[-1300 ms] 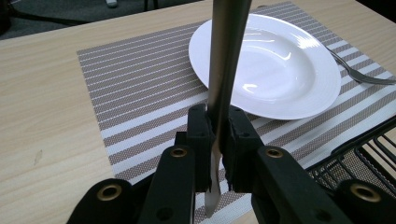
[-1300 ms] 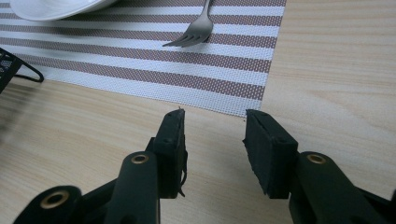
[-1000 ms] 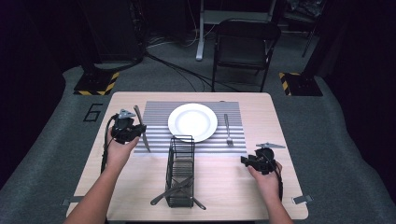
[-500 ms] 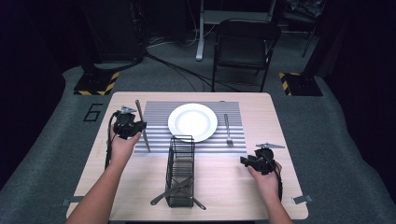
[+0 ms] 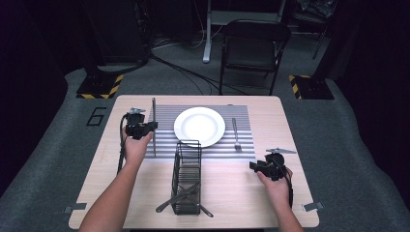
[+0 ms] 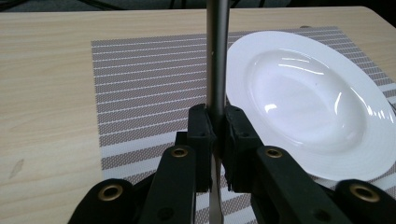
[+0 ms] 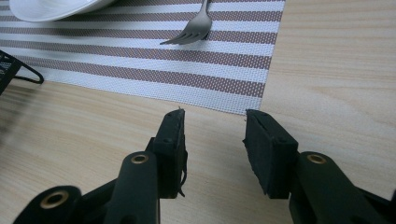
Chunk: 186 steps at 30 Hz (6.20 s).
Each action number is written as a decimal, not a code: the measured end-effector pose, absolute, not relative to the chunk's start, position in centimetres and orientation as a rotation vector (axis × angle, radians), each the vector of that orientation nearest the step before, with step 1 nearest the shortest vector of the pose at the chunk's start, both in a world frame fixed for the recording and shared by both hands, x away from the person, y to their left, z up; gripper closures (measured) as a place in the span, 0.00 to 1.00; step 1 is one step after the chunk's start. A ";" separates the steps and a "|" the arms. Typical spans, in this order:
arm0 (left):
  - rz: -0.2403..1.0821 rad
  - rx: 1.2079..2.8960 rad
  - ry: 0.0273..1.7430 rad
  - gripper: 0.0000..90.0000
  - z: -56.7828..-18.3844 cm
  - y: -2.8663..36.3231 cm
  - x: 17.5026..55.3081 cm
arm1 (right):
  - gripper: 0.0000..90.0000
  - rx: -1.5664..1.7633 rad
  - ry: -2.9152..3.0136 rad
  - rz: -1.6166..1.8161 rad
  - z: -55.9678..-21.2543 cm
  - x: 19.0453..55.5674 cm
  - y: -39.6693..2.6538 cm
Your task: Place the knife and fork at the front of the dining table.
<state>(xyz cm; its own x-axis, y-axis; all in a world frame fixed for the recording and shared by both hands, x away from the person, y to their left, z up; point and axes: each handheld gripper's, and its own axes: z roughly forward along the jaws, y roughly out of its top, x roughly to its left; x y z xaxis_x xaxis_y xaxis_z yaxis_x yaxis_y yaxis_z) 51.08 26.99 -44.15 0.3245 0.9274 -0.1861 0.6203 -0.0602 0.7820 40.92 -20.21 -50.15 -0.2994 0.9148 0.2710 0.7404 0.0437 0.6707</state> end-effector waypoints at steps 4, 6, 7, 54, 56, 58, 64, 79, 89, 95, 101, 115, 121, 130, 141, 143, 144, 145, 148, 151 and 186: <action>0.488 1.764 1.403 0.92 -44.8 26.6 51.5 | 0.64 1.698 2.088 1.103 -50.2 41.0 -20.3; 0.482 1.750 1.408 0.92 -44.9 26.6 51.7 | 0.64 1.704 2.084 1.105 -50.2 41.0 -20.4; 0.485 1.735 1.410 0.92 -44.9 26.6 51.8 | 0.64 1.701 2.085 1.105 -50.2 41.0 -20.4; 0.524 1.672 1.747 0.92 -51.1 23.5 57.0 | 0.65 1.685 2.118 1.113 -50.4 41.0 -19.8; 0.526 1.677 1.760 0.92 -51.2 23.4 57.1 | 0.65 1.687 2.121 1.111 -50.4 41.0 -19.7; 0.528 1.709 1.758 0.92 -51.1 23.2 57.5 | 0.65 1.684 2.122 1.112 -50.4 41.0 -19.7; 0.519 1.700 1.770 0.91 -51.0 23.0 57.9 | 0.65 1.687 2.124 1.110 -50.5 41.0 -19.6; 0.483 1.672 1.783 0.88 -51.0 24.0 57.7 | 0.65 1.699 2.119 1.122 -50.6 41.0 -19.7; 0.475 1.701 1.755 0.74 -50.3 24.9 57.4 | 0.65 1.698 2.116 1.122 -50.5 41.0 -19.7; 0.503 1.703 1.730 0.64 -49.4 26.2 56.7 | 0.65 1.703 2.101 1.128 -50.4 40.9 -20.0; 0.506 1.712 1.680 0.57 -48.4 26.9 55.5 | 0.64 1.693 2.096 1.132 -50.2 40.8 -20.0; 0.535 1.759 1.486 0.50 -44.0 27.8 51.4 | 0.62 1.657 2.102 1.122 -50.0 40.7 -19.5; 0.532 1.776 1.438 0.50 -42.5 28.7 49.6 | 0.61 1.651 2.106 1.124 -49.9 40.6 -19.2; 0.506 1.815 1.381 0.48 -41.4 29.8 47.0 | 0.61 1.627 2.108 1.105 -49.6 40.4 -18.7; 0.511 1.854 1.333 0.46 -43.2 31.0 44.0 | 0.61 1.622 2.107 1.102 -49.6 40.3 -18.7; 0.506 1.864 1.326 0.46 -43.8 31.3 43.5 | 0.61 1.619 2.108 1.103 -49.6 40.3 -18.6; 0.503 1.867 1.328 0.46 -44.1 31.4 43.2 | 0.61 1.619 2.109 1.101 -49.6 40.3 -18.6; 0.502 1.867 1.327 0.46 -44.4 31.5 43.1 | 0.61 1.618 2.110 1.101 -49.6 40.3 -18.6; 0.487 1.871 1.319 0.46 -45.3 31.7 42.5 | 0.61 1.614 2.110 1.099 -49.7 40.3 -18.7; 0.491 1.889 1.315 0.46 -46.1 32.0 41.9 | 0.61 1.616 2.108 1.100 -49.7 40.3 -18.7; 0.499 1.917 1.301 0.44 -52.0 34.3 38.4 | 0.60 1.556 2.150 1.054 -50.5 40.4 -18.2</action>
